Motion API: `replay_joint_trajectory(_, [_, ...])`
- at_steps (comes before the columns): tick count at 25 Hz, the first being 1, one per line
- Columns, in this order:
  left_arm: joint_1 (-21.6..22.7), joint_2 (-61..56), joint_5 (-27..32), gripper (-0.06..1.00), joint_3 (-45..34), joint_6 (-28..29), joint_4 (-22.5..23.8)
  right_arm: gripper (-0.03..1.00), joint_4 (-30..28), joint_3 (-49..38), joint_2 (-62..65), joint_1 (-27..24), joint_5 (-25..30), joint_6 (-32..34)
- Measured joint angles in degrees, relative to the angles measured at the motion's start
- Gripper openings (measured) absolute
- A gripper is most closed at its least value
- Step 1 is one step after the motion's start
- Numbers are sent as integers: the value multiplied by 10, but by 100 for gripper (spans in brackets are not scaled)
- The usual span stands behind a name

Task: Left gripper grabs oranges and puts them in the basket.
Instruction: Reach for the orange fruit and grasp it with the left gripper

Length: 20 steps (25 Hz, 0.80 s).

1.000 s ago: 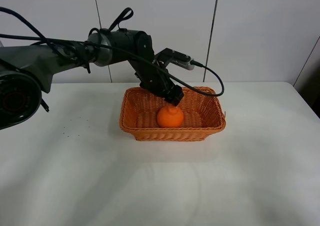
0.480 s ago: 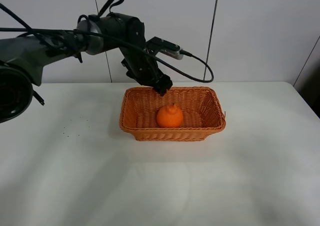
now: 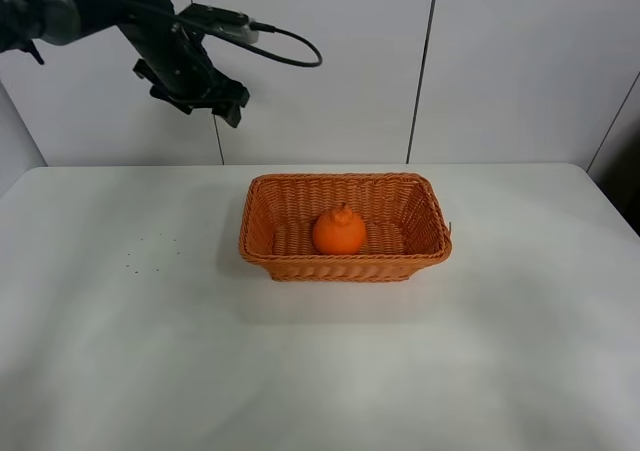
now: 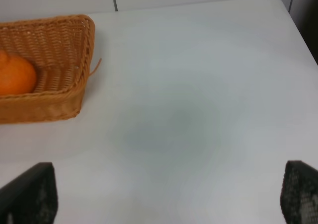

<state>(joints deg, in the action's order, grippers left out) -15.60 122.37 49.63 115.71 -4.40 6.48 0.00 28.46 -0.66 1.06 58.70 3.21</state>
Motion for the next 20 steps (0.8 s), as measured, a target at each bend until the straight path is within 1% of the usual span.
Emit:
replay_joint_trajectory(5, [59,-11,27,85,0,1,21,69,0,0,0,0,0,0])
replay_joint_trajectory(12, [141,-27,34,85,0,5,23,69,0,0,0,0,0,0])
replay_joint_trajectory(16, [175,-32,40,85,0,17,23,69,0,0,0,0,0,0])
replay_joint_trajectory(20, [189,-32,61,85,0,21,21,69,0,0,0,0,0,0])
